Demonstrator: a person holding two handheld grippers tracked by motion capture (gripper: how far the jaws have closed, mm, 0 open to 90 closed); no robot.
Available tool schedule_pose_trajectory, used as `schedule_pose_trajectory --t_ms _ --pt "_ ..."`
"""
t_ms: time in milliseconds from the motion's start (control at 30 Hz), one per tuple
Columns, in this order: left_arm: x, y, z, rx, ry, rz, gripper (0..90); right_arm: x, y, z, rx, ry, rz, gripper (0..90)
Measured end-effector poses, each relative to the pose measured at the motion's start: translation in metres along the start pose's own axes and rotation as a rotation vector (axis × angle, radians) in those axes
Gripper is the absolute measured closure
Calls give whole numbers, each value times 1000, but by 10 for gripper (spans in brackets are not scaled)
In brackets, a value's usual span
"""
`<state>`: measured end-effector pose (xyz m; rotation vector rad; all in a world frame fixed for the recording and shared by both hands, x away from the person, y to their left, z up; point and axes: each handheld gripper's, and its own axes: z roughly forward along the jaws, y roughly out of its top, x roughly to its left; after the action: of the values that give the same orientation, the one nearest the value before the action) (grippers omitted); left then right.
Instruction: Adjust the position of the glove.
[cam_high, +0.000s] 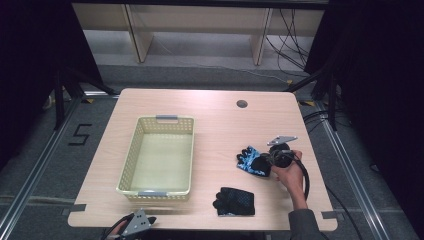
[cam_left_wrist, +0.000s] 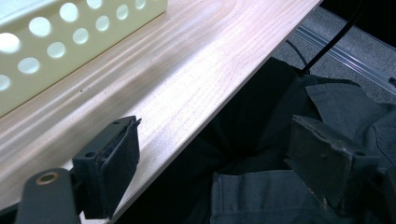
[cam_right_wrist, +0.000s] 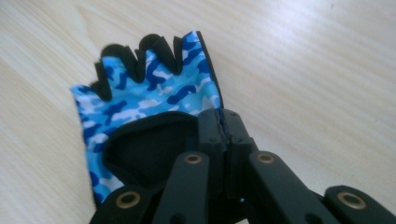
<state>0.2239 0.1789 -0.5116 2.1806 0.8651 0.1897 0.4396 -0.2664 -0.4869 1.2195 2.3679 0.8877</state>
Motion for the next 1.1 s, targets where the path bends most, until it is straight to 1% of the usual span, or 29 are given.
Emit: schedule_pose_trajectory --t_ms 33,67,100,133,167,200,233,267,300,333,367,400,433,467,500,533,567,667,700,733,767,833,900,933,967,1000,1033,1067,1100 --pt "0 0 -1 1 0 6 166 -1 2 -3 -13 -5 -21 890" --pt "2 1 -1 1 4 25 165 0 4 -7 -23 -2 -31 891" --pt "1 1 -1 -1 13 21 165 2 6 -12 -20 13 -33 890" --pt "1 1 -1 -1 13 21 166 2 6 -12 -20 13 -33 890" --pt "1 1 -1 1 10 23 165 7 11 -22 -30 31 -39 890" --pt "1 1 -2 0 3 24 165 9 13 -26 -49 32 -56 891" --pt "1 1 -2 1 3 25 165 12 15 -30 -54 44 -71 891" --pt "1 1 -2 1 3 25 165 12 15 -30 -54 44 -71 891" --pt "0 0 -1 -2 5 0 165 19 18 -40 -84 70 -84 891" --pt "0 0 -1 0 4 0 165 22 19 -46 -91 88 -93 891" --pt "0 0 -1 0 4 0 165 22 19 -46 -91 88 -93 891" --pt "0 0 -2 -1 5 -1 165 28 19 -55 -131 120 -136 891" --pt "0 0 -2 -1 5 -1 165 28 19 -55 -131 120 -136 891" --pt "0 0 -2 -2 5 -1 165 33 18 -60 -122 145 -124 891" --pt "-1 0 -2 -8 0 -9 165 37 17 -63 -126 173 -138 891" --pt "0 0 -2 -7 4 -7 165 44 13 -68 -135 209 -154 891" --pt "-1 0 -2 -8 2 -8 165 47 11 -70 -132 233 -152 891" --pt "-1 0 -2 -8 3 -8 165 51 7 -72 -142 246 -168 891" --pt "-1 0 -2 -8 3 -7 165 56 3 -74 -125 258 -163 891" --pt "0 0 -2 -4 7 -4 165 56 3 -74 -125 258 -163 891" --pt "0 0 -2 -4 6 -4 165 60 -2 -74 -118 279 -166 891" --pt "0 0 -2 -6 5 -6 165 60 -4 -74 -120 285 -176 891" --pt "-1 0 -2 -8 3 -8 165 67 -10 -75 -110 320 -173 891" --pt "-1 0 -2 -8 3 -7 165 68 -11 -76 -110 323 -191 891" --pt "0 0 -2 -8 4 -7 165 70 -12 -76 -111 340 -202 891" --pt "0 0 -2 -8 4 -7 165 70 -12 -76 -111 340 -202 891" --pt "0 0 -2 -8 3 -7 165 74 -14 -77 -99 339 -191 891" --pt "-1 0 -1 -16 1 -8 166 76 -16 -73 -95 358 -221 891" --pt "-1 0 -1 -12 7 -7 165 78 -18 -72 -86 359 -214 891"
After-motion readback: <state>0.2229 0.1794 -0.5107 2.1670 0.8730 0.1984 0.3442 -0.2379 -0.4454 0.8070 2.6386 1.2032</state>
